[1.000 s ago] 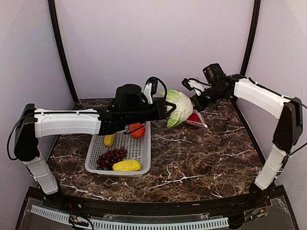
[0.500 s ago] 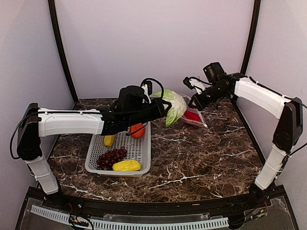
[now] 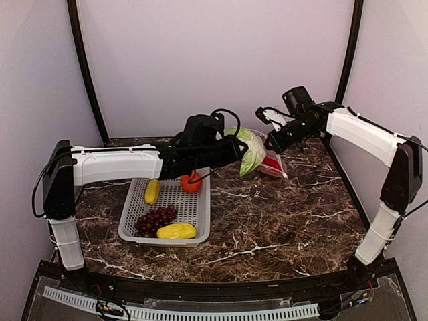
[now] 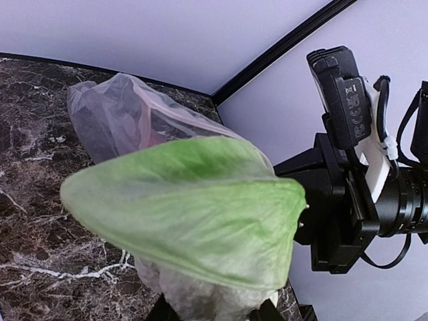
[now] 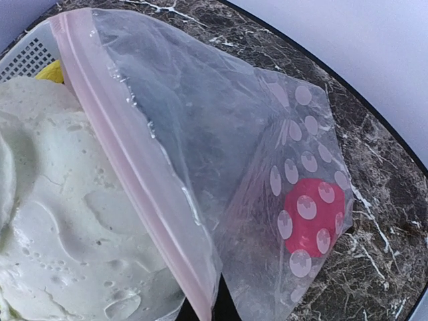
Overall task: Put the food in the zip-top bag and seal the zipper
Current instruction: Place the fake vegetable in the zipper food storage bag.
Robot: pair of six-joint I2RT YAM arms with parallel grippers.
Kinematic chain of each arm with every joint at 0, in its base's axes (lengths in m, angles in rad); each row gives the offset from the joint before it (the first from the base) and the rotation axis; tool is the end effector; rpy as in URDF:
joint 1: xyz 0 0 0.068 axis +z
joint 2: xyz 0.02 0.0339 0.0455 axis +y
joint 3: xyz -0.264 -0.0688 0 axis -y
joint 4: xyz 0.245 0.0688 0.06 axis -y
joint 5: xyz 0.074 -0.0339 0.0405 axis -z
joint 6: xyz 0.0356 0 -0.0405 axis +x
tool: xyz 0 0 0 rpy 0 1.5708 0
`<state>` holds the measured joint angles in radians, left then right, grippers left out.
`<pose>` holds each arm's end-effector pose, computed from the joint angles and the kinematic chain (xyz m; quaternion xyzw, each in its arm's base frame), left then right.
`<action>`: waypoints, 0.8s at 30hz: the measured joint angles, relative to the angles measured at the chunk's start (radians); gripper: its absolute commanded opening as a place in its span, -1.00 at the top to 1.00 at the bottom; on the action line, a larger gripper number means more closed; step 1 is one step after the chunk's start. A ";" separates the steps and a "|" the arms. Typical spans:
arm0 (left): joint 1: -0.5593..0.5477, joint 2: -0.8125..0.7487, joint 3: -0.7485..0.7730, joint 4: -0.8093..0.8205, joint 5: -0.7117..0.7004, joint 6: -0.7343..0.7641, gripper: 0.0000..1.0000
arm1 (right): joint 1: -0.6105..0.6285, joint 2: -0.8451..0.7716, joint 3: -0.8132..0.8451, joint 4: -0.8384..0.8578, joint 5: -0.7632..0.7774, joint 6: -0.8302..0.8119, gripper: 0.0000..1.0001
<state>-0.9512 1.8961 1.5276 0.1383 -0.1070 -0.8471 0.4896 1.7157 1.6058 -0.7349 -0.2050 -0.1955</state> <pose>0.2708 -0.3731 0.3064 0.0075 0.7832 -0.4595 0.4188 0.3324 0.1853 0.3261 -0.3466 0.8637 0.1464 0.3354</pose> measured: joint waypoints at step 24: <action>0.000 0.081 0.111 -0.103 0.130 -0.033 0.98 | 0.018 -0.044 -0.011 0.024 -0.015 0.022 1.00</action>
<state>-0.9508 1.9770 1.6386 0.0353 0.0227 -0.8799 0.5072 1.6714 1.5944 -0.7113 -0.2199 -0.1738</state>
